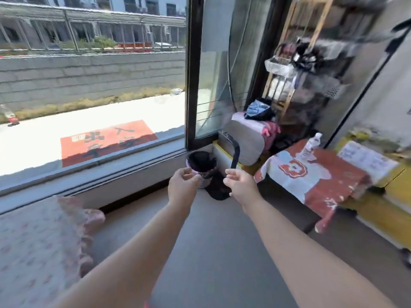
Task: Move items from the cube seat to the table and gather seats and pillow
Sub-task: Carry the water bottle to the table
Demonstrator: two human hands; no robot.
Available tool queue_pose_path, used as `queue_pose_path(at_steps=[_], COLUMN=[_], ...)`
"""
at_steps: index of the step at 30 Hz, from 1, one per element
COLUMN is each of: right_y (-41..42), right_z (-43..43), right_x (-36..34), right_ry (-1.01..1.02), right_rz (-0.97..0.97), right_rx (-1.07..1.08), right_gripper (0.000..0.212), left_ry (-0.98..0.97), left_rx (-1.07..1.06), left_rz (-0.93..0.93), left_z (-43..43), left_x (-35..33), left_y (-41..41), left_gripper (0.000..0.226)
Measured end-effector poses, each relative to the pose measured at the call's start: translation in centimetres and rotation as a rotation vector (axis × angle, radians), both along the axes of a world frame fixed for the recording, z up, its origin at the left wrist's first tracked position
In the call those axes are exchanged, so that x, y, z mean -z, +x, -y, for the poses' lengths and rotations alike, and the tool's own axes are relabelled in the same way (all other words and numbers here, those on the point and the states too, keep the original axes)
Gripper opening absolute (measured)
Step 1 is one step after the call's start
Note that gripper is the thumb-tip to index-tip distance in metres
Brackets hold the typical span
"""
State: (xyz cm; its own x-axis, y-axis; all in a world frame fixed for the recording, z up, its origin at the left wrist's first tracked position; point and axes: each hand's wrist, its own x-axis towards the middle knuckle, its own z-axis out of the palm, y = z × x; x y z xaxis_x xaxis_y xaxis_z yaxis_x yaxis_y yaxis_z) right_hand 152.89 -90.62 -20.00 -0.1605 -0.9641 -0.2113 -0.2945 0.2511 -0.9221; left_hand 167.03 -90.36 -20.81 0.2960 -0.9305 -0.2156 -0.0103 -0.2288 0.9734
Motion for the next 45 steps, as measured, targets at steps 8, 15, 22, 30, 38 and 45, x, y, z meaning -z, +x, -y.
queue_pose_path(at_steps=[8,15,22,30,38,45], right_y=[-18.2,-31.7,-39.4,-50.4,-61.2,-70.2], right_z=[-6.6,-11.9,-12.4,-6.7,2.9,8.3], right_x=[-0.4,0.8,2.1,2.4,0.6,1.5], right_ry=[-0.038,-0.038,-0.017,-0.049,-0.070,-0.026], right_rz=[0.008,0.032,0.089,0.060,0.023,0.021], right_rx=[0.270,0.518,0.609,0.659,0.631,0.588], right_gripper=[0.032,0.032,0.032,0.031,0.033,0.032], left_ry=[0.033,0.054,0.093,0.056,0.001,0.047], left_rx=[0.251,0.446,0.534,0.629,0.657,0.637], left_rz=[0.006,-0.003,0.061,0.087,0.126,0.161], left_z=[-2.9,-5.7,-4.5,1.8,11.8,16.8], left_x=[-0.8,0.3,1.5,2.0,0.2,1.3], left_y=[-18.0,-31.8,-40.8,-52.1,-62.3,-71.9], left_gripper=[0.045,0.045,0.046,0.047,0.044,0.044])
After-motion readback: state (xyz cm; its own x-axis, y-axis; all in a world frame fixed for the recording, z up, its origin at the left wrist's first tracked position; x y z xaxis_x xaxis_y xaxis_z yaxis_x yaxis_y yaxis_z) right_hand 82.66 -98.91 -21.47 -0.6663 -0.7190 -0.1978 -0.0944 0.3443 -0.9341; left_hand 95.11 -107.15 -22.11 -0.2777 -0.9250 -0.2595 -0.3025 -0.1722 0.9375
